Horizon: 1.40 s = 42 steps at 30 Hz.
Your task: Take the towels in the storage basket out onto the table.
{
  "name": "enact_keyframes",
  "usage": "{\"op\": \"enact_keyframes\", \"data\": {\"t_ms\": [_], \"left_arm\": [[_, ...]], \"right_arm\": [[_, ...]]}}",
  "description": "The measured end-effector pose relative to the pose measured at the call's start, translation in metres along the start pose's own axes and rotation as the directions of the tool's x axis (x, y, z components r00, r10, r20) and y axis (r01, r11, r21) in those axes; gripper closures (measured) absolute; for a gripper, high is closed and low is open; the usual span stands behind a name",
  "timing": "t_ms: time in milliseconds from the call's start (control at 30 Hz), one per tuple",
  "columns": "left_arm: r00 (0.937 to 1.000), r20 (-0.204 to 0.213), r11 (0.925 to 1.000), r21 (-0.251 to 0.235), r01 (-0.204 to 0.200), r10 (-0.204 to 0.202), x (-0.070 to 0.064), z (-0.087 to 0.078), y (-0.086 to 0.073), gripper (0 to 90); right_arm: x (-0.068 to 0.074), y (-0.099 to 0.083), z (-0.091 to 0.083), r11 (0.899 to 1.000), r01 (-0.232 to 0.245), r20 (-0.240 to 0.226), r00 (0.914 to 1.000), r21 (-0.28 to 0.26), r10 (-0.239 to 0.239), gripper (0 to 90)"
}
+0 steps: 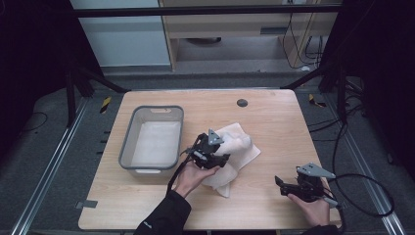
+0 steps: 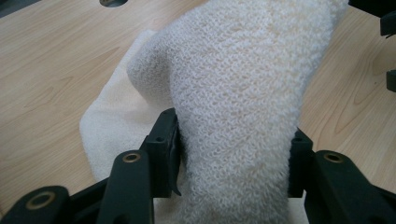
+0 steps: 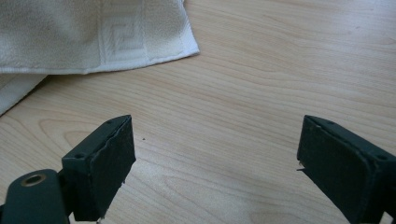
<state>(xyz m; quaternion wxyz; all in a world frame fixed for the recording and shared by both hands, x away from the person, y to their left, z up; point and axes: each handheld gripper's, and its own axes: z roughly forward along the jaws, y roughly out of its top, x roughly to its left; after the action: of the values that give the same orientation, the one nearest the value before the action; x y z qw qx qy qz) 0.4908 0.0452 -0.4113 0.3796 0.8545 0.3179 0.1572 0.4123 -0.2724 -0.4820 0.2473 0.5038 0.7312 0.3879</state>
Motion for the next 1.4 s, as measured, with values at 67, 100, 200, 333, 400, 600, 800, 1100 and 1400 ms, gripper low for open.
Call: {"op": "enact_keyframes", "data": {"t_ms": [67, 100, 200, 333, 400, 600, 800, 1100, 1400], "left_arm": [[1.0000, -0.002, 1.0000, -0.002, -0.003, 0.003, 0.000, 0.001, -0.002, 46.8], [1.0000, -0.005, 1.0000, -0.007, -0.002, 0.002, 0.000, 0.002, -0.004, 43.1], [1.0000, -0.002, 1.0000, -0.006, -0.002, 0.002, 0.002, 0.004, -0.008, 37.9], [1.0000, -0.004, 1.0000, -0.005, 0.001, -0.001, 0.002, 0.006, -0.012, 33.9], [1.0000, -0.004, 1.0000, -0.004, 0.000, 0.000, 0.002, 0.006, -0.014, 30.6], [1.0000, 0.006, 1.0000, 0.005, -0.008, 0.008, 0.000, 0.003, -0.015, 19.5], [1.0000, 0.007, 0.9999, -0.012, -0.002, 0.002, 0.001, -0.008, -0.016, 14.9], [1.0000, 0.008, 0.9990, -0.045, -0.002, 0.002, 0.005, -0.028, -0.020, 14.0], [1.0000, -0.006, 0.9976, -0.069, 0.001, -0.002, 0.013, -0.046, -0.026, 13.7]], "right_arm": [[0.000, 0.000, 0.001, 1.000, 0.011, 0.002, 0.9999, -0.001, -0.011, 11.2], [0.000, 0.000, 0.001, 1.000, 0.010, 0.003, 0.9999, 0.001, -0.010, 11.2], [0.000, 0.000, 0.001, 1.000, 0.011, 0.002, 0.9999, 0.003, -0.011, 11.1], [0.000, -0.001, 0.001, 1.000, 0.012, 0.002, 0.9999, 0.004, -0.012, 11.0], [0.000, -0.001, 0.001, 1.000, 0.012, 0.002, 0.9999, 0.005, -0.012, 11.0], [0.000, -0.001, 0.001, 1.000, 0.011, 0.001, 0.9999, 0.006, -0.011, 11.0], [0.000, -0.001, 0.001, 1.000, 0.007, 0.001, 1.0000, 0.006, -0.007, 10.9], [-0.001, 0.000, 0.001, 1.000, 0.004, 0.004, 1.0000, 0.003, -0.004, 10.3], [-0.001, 0.000, 0.000, 1.000, 0.000, 0.005, 1.0000, 0.002, 0.000, 9.9]]}}
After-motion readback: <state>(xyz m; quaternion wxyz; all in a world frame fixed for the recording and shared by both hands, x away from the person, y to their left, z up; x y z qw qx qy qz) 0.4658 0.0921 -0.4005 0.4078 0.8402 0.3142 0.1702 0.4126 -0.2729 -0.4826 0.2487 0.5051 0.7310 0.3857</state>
